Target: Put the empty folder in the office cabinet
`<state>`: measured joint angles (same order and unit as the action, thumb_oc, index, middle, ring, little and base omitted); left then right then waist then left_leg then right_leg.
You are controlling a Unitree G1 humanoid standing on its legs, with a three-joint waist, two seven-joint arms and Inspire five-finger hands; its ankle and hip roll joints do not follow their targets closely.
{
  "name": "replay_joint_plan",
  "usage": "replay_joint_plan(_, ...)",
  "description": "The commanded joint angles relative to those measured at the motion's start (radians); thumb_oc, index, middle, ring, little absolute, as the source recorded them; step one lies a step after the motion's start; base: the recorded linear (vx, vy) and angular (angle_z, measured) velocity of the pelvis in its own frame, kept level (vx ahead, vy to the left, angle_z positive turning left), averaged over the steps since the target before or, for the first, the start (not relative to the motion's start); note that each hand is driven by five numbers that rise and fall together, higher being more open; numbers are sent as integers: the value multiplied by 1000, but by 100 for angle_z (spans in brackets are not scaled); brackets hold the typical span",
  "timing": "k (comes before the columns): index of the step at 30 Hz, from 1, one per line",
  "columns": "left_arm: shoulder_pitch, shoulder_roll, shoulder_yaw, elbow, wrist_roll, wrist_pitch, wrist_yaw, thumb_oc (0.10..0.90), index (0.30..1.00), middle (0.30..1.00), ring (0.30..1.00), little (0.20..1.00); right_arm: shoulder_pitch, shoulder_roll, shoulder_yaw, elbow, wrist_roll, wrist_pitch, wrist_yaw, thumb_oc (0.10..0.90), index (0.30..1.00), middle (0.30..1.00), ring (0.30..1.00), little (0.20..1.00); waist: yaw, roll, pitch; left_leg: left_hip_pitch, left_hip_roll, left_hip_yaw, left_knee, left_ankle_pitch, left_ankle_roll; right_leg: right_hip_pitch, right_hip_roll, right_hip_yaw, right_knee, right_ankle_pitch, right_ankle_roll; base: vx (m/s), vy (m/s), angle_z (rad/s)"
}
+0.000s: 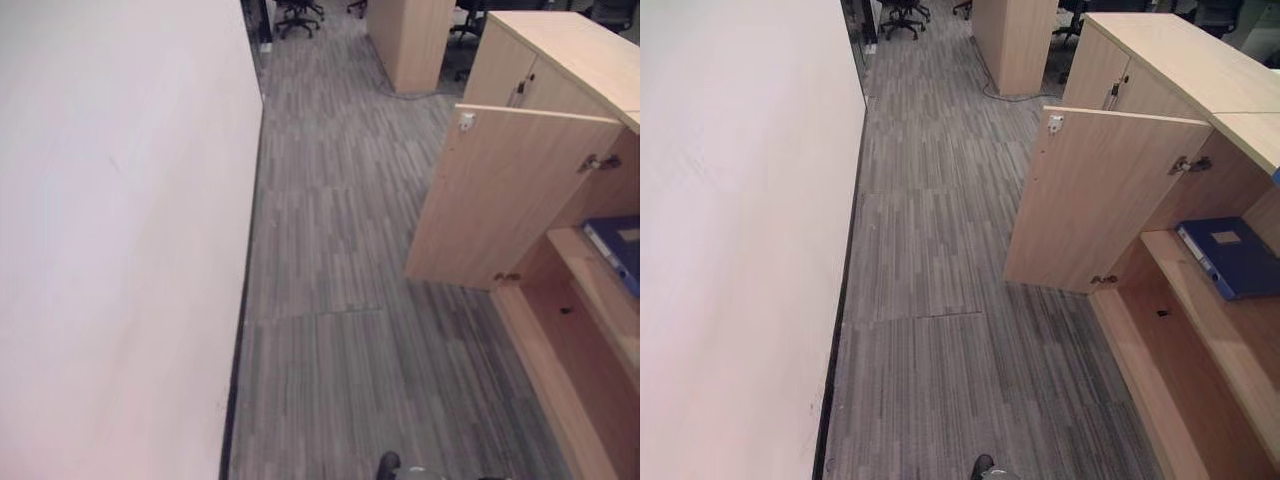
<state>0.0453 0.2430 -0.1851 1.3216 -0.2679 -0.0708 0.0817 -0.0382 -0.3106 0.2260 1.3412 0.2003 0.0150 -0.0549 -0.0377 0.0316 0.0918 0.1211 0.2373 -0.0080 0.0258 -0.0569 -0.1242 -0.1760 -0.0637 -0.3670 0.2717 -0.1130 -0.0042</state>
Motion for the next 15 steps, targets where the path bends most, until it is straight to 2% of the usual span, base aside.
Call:
replay_joint_plan(1, -49, -21, -8, -12, -1, -28, 8, 800, 900, 900, 900, 900, -17, 18, 24, 32, 28, -22, -15, 800, 900, 900, 900, 900, -22, -5, -14, 59, -32, -17, -44, 109, 17, -33, -42, 82, -118, 103, 82, 177, -196, 8)
replay_joint_plan(3, -53, -16, -6, -19, 1, -28, 12, 800, 900, 900, 900, 900, -9, 19, 31, 34, 28, -26, -17, 800, 900, 900, 900, 900, -25, -9, -22, 61, -3, -7, 6, 156, 17, -26, -9, 97, -94, 71, 56, 246, -288, -5)
replay_joint_plan(4, -51, -12, 5, -20, -5, -27, 15, 800, 900, 900, 900, 900, -4, 24, 36, 40, 31, -25, -16, 800, 900, 900, 900, 900, -19, -20, -20, 26, 6, 0, 137, 203, 30, 9, 21, 114, -104, 47, 32, 266, -336, -22)
replay_joint_plan(5, -44, -11, 13, -25, -10, -22, 14, 800, 900, 900, 900, 900, 3, 26, 37, 44, 30, -24, -15, 800, 900, 900, 900, 900, -13, -31, -18, -5, -2, -3, 225, 217, 46, 38, 35, 126, -117, 35, 17, 309, -413, -42)
replay_joint_plan(6, -34, -10, 24, -35, -21, -19, 15, 800, 900, 900, 900, 900, 7, 21, 33, 48, 28, -21, -20, 800, 900, 900, 900, 900, 5, -57, 1, -87, -23, -12, 401, 228, 86, 89, 44, 144, -136, 21, -9, 223, -301, -77)
replay_joint_plan(8, -29, -9, 31, -35, -32, -19, 20, 800, 900, 900, 900, 900, 5, 15, 27, 52, 32, -16, -24, 800, 900, 900, 900, 900, 22, -75, 26, -184, -58, -4, 490, 177, 121, 128, 40, 166, -146, 11, -20, 145, -158, -57)
replay_joint_plan(9, -25, -9, 34, -37, -38, -22, 24, 800, 900, 900, 900, 900, -2, 10, 24, 50, 34, -12, -26, 800, 900, 900, 900, 900, 42, -92, 44, -298, -101, 8, 508, 112, 134, 164, 29, 186, -157, 2, -19, 93, -39, -16)
replay_joint_plan(10, -25, -9, 33, -37, -38, -22, 24, 800, 900, 900, 900, 900, -2, 10, 24, 50, 34, -12, -26, 800, 900, 900, 900, 900, 43, -91, 45, -299, -101, 8, 510, 111, 134, 164, 29, 186, -157, 2, -19, 188, 35, -24)
replay_joint_plan(11, -17, -6, 31, -43, -45, -28, 27, 800, 900, 900, 900, 900, -7, 7, 27, 45, 35, -15, -25, 800, 900, 900, 900, 900, 64, -90, 55, -357, -139, 6, 401, 100, 113, 190, 26, 209, -165, -9, -8, 111, 54, -53)
replay_joint_plan(12, -17, -6, 31, -43, -45, -28, 27, 800, 900, 900, 900, 900, -7, 7, 26, 45, 35, -15, -25, 800, 900, 900, 900, 900, 65, -91, 57, -355, -140, 7, 400, 100, 113, 192, 25, 210, -165, -9, -8, 186, 101, -64)
replay_joint_plan(13, -12, -4, 32, -48, -51, -34, 29, 800, 900, 900, 900, 900, -11, 4, 30, 41, 37, -18, -25, 800, 900, 900, 900, 900, 76, -83, 58, -378, -159, -6, 308, 121, 99, 208, 27, 222, -169, -20, -2, 255, 130, -75)
replay_joint_plan(14, -10, 0, 28, -61, -63, -39, 30, 800, 900, 900, 900, 900, -17, 0, 34, 35, 39, -23, -26, 800, 900, 900, 900, 900, 97, -59, 60, -388, -171, -50, 134, 194, 70, 248, 43, 243, -168, -41, 5, 361, 166, -70)
replay_joint_plan(15, -6, 0, 30, -65, -67, -42, 30, 800, 900, 900, 900, 900, -18, 1, 34, 33, 39, -25, -24, 800, 900, 900, 900, 900, 108, -51, 60, -406, -177, -81, 68, 229, 62, 274, 49, 257, -171, -53, 5, 489, 194, -73)
